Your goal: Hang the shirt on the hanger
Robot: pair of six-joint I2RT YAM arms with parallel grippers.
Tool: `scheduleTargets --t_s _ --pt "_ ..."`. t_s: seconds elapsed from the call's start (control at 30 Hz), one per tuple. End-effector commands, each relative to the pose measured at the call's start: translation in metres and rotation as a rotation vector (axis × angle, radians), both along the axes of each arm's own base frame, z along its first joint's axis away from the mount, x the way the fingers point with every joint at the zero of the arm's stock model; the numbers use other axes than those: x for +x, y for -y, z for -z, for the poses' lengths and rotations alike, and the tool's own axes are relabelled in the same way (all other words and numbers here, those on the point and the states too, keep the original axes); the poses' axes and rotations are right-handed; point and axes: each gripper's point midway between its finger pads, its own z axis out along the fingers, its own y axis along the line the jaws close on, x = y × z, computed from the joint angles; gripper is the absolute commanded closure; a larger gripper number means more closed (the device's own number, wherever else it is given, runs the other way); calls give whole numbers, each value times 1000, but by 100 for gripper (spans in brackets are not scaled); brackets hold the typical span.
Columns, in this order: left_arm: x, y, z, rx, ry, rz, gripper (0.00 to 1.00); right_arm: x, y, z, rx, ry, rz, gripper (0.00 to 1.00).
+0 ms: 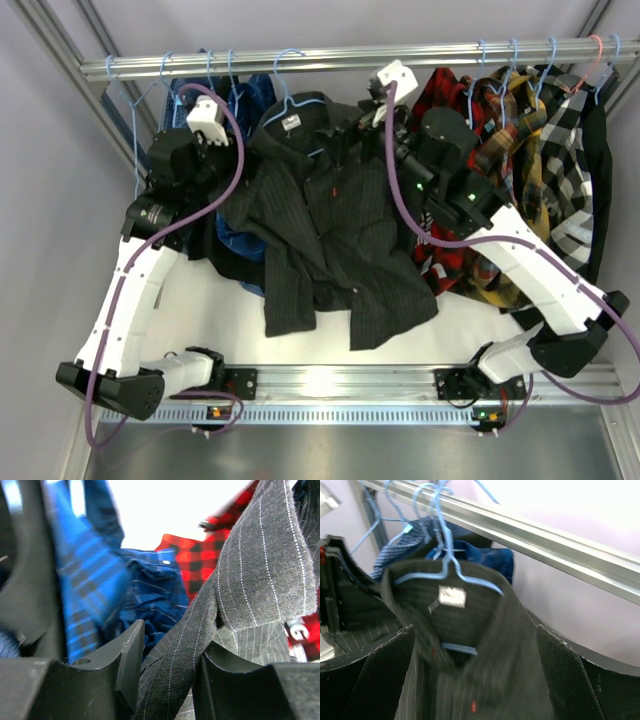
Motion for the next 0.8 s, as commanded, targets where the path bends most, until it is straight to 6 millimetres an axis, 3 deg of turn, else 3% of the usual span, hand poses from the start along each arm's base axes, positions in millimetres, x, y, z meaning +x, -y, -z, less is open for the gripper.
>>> scheduleTargets --t_s 0.0,0.03,0.2,0.47,0.67,0.77 --pt "7 -31 -28 -68 39 -212 100 -14 51 -29 71 2 134 1" --pt "7 -39 -31 -67 51 -256 100 -19 60 -32 85 4 152 1" --pt "0 -70 -48 7 77 -394 100 -2 88 2 73 -71 341 0" --pt "-9 -105 -70 -9 117 -592 100 18 106 45 118 -189 494 1" --pt "15 -86 -84 -84 127 -540 100 30 106 70 155 -262 533 0" --pt "21 -87 -100 -112 169 -560 100 34 102 86 152 -297 533 1"
